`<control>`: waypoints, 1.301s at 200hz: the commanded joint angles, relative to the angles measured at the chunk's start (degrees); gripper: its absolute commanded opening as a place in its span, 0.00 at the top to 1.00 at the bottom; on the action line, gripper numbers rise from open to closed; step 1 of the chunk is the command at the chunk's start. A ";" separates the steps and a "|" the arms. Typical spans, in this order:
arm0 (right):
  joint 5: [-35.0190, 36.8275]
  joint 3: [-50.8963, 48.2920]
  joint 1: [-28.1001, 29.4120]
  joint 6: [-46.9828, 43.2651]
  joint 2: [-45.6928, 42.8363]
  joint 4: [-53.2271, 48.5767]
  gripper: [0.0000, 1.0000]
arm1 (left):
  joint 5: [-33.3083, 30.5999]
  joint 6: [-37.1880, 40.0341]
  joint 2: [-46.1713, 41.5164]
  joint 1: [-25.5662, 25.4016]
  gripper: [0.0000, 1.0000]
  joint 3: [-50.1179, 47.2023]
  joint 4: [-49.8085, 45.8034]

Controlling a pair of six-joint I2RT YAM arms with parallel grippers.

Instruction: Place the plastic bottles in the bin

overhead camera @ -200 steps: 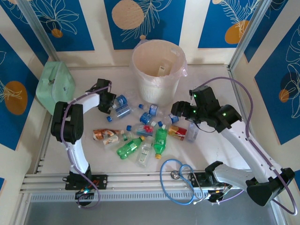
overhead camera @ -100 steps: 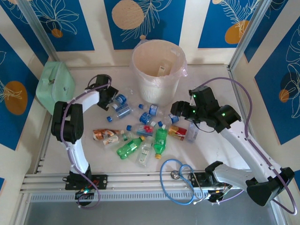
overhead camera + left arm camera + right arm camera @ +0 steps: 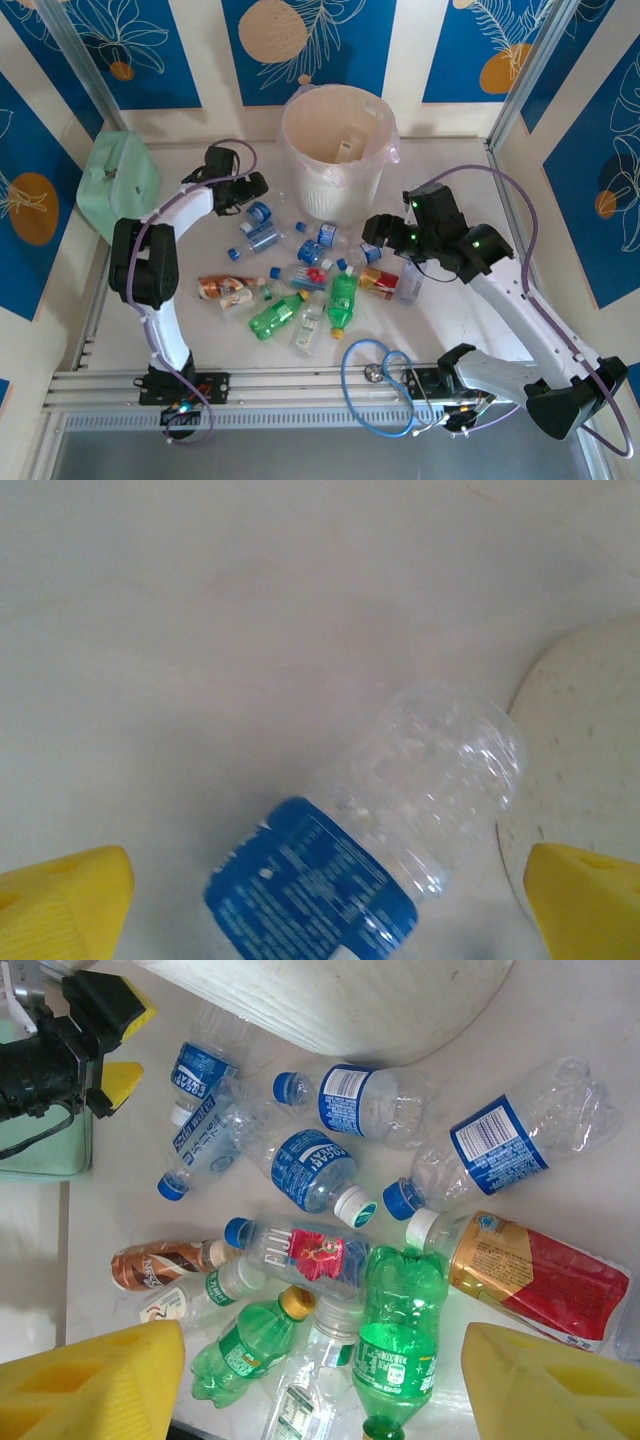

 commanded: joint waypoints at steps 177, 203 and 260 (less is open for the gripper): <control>-1.97 -3.41 -7.32 3.82 -2.84 -3.81 0.23 | -12.57 11.17 9.40 -2.50 0.34 6.64 -11.36; -2.15 -3.33 -7.59 3.78 -2.85 -3.72 0.24 | -13.23 11.48 8.90 -2.52 0.40 6.58 -11.69; -2.15 -2.89 -8.58 3.25 -3.07 -4.13 0.24 | -13.94 11.35 0.89 -2.50 0.43 6.55 -14.59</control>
